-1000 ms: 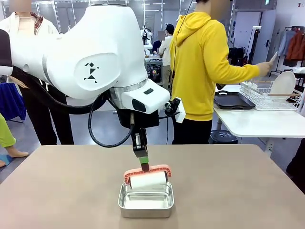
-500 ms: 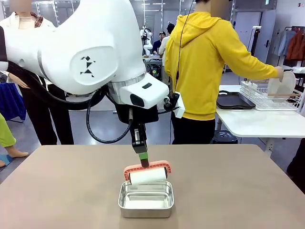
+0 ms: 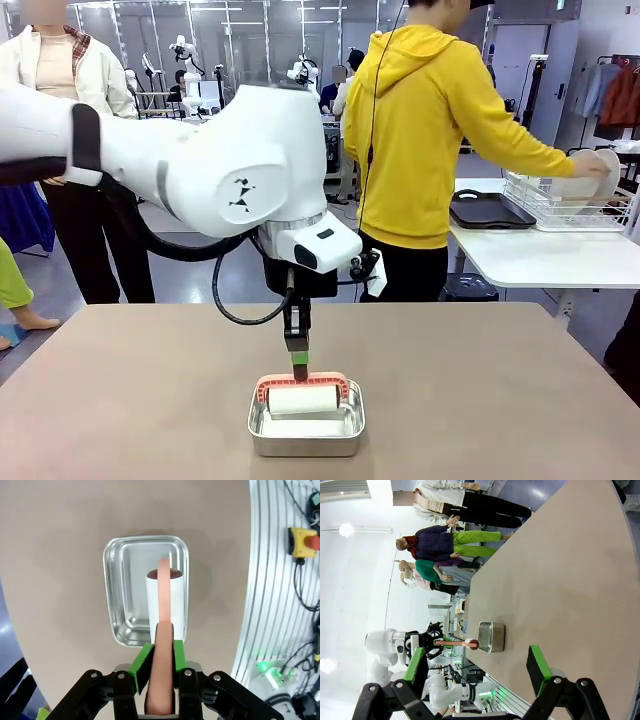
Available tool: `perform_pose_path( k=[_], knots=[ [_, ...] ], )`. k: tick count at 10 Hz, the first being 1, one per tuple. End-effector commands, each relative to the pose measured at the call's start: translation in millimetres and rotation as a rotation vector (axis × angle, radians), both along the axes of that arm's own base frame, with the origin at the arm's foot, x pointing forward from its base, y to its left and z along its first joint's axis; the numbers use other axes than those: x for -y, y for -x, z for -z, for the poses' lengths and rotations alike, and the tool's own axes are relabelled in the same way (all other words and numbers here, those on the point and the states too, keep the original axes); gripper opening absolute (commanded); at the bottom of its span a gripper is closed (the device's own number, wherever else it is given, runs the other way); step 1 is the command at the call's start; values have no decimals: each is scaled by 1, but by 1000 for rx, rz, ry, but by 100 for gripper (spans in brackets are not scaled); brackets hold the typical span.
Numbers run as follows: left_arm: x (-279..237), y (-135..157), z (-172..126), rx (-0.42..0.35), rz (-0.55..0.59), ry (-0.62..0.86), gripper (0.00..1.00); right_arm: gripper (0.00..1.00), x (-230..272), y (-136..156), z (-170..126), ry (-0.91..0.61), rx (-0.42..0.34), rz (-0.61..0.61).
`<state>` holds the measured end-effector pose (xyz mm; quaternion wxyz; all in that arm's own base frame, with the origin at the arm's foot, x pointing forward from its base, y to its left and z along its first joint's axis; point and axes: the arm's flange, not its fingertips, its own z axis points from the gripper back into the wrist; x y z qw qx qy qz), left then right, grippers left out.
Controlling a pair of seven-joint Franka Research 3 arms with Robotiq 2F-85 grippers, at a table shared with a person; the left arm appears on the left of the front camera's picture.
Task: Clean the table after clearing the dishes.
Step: Place the Lint Roller back on top of the Airtight Container.
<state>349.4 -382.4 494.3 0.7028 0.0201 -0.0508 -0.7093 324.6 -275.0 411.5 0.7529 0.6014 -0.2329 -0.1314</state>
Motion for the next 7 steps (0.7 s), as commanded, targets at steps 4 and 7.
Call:
perform_pose_path(
  k=[4,7],
  knots=[
    [13,-55,27,-77,51,-78,22,100,-1,1,-3,5,14,-5],
    [16,-78,46,-100,106,-65,22,100,-1,1,-3,5,14,-5]
  ],
)
